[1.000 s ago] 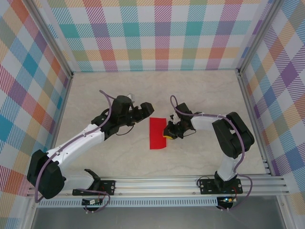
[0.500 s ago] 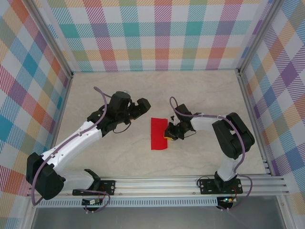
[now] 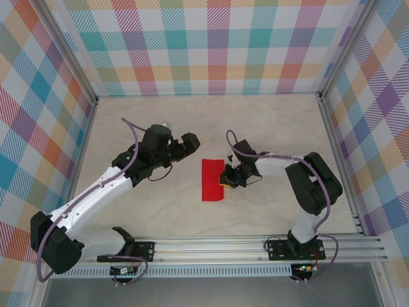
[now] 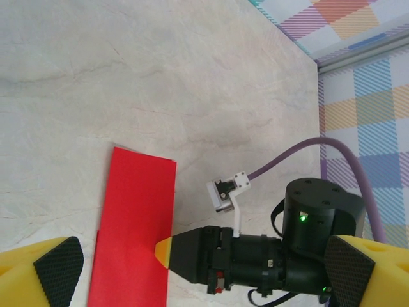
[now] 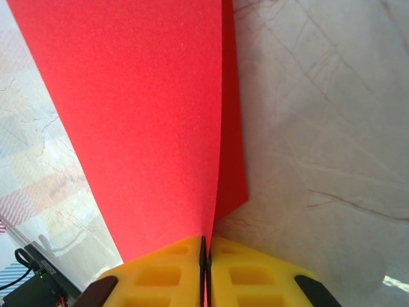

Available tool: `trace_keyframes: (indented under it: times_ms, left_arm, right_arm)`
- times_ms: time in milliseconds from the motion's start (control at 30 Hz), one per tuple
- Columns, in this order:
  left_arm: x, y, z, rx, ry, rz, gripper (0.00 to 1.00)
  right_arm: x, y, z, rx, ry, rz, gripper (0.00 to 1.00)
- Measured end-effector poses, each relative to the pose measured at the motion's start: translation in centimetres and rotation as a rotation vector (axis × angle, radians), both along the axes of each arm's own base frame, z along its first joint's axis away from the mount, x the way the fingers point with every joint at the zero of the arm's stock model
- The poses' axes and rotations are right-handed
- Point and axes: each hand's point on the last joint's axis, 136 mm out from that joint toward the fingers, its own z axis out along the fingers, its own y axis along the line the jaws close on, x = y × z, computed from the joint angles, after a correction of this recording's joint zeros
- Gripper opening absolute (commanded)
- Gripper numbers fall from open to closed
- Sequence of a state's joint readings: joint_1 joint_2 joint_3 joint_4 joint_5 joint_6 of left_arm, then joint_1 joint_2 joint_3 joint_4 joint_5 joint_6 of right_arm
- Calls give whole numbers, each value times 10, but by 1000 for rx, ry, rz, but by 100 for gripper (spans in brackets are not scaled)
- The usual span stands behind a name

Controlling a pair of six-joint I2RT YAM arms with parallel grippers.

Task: Fold a paper plane with a square sheet of paper (pick it up from the middle)
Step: Third fold the triangle at the center of the table.

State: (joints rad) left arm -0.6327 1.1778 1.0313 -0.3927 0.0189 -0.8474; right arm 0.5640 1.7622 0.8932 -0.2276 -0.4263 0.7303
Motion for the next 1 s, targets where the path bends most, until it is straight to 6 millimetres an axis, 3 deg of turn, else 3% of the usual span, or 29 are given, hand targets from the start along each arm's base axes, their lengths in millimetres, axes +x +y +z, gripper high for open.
trace_keyframes:
  times_ms: [100,233,400,567,733,1000]
  left_arm:
    - [-10,4,-16,9,-11,-27,99]
    - [-22,6,-55,26,6,-71,97]
    - [-34,-3,-95,32,30,-166,85]
    - [-49,-35,-109,93,-25,-343,74]
    - [-75,-69,-134,271,-96,-554,67]
    - [-93,-98,-164,551,-198,-719,70]
  right_arm:
    - [-2,-1,0,0,12,-14,8]
    - [-6,-3,7,8,11,-32,10]
    - [-4,-3,20,23,-18,-37,11]
    - [-3,-1,27,29,-12,-32,11]
    - [4,6,37,54,-24,-26,13]
    - [8,11,45,69,-28,-20,14]
